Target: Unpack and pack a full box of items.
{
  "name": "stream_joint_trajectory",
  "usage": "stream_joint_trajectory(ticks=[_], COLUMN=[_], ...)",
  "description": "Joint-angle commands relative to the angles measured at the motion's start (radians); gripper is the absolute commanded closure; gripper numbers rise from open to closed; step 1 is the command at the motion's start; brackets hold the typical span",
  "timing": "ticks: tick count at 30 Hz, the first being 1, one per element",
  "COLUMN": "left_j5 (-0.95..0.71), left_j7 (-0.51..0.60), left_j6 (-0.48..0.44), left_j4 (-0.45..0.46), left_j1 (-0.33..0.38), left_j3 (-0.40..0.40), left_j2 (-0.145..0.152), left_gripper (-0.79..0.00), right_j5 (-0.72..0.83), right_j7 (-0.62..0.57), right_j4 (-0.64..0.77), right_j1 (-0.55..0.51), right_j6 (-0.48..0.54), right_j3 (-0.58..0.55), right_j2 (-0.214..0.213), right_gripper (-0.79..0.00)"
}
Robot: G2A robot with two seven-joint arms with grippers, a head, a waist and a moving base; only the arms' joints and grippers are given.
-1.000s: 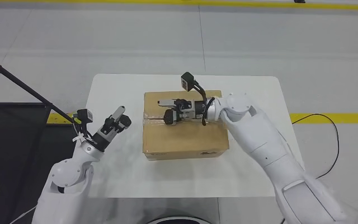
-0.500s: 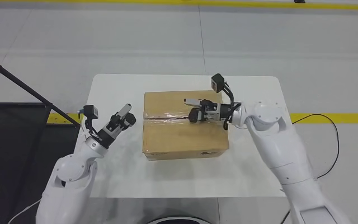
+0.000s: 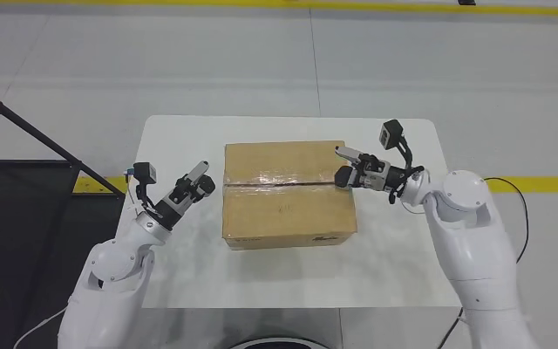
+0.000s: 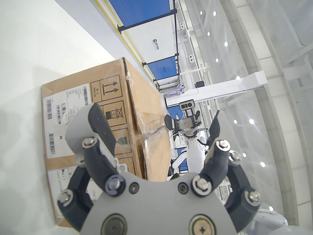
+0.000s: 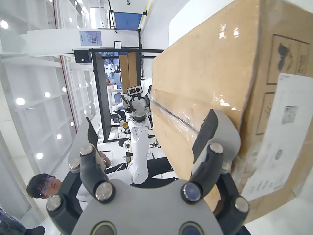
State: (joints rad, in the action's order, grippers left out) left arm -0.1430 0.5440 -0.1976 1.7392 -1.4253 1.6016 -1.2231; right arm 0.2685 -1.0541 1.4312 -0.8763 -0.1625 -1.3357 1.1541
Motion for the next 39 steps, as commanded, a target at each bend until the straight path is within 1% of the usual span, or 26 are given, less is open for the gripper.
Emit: stream_joint_trajectory(ticks=[1,12,19,23,29,32,39], left_j5=[0.000,0.005,0.019,0.007,0.007,0.064,0.075], left_j7=[-0.003,-0.011,-0.029,-0.100,-0.271,-0.343,-0.353], left_j6=[0.001,0.008,0.016,0.016,0.042,0.064,0.069], left_j4=[0.002,0.023,0.031,0.038,0.044,0.051,0.054], left_j1=[-0.003,-0.015,-0.003,0.005,0.010,-0.003,-0.007], left_j3=[0.001,0.003,-0.013,-0.015,-0.010,-0.014,-0.017], left_j2=[0.001,0.006,0.007,0.004,-0.004,-0.006,-0.007], left_gripper=[-0.785,-0.785,-0.785,-0.785,-0.785,-0.785,-0.785], right_j5=[0.005,0.066,0.088,0.098,0.094,0.094,0.094], right_j7=[-0.002,-0.009,-0.013,0.012,0.038,0.038,0.038], right_j4=[-0.003,-0.015,-0.021,-0.047,-0.092,-0.092,-0.091], right_j1=[-0.008,-0.091,-0.112,-0.138,-0.198,-0.198,-0.198], right_j6=[0.006,0.050,0.082,0.131,0.252,0.252,0.252], right_j3=[-0.013,-0.124,-0.126,-0.176,-0.283,-0.283,-0.283], right_j2=[-0.004,-0.030,-0.036,-0.045,-0.065,-0.065,-0.065], right_gripper=[-0.785,-0.785,-0.785,-0.785,-0.785,-0.785,-0.784])
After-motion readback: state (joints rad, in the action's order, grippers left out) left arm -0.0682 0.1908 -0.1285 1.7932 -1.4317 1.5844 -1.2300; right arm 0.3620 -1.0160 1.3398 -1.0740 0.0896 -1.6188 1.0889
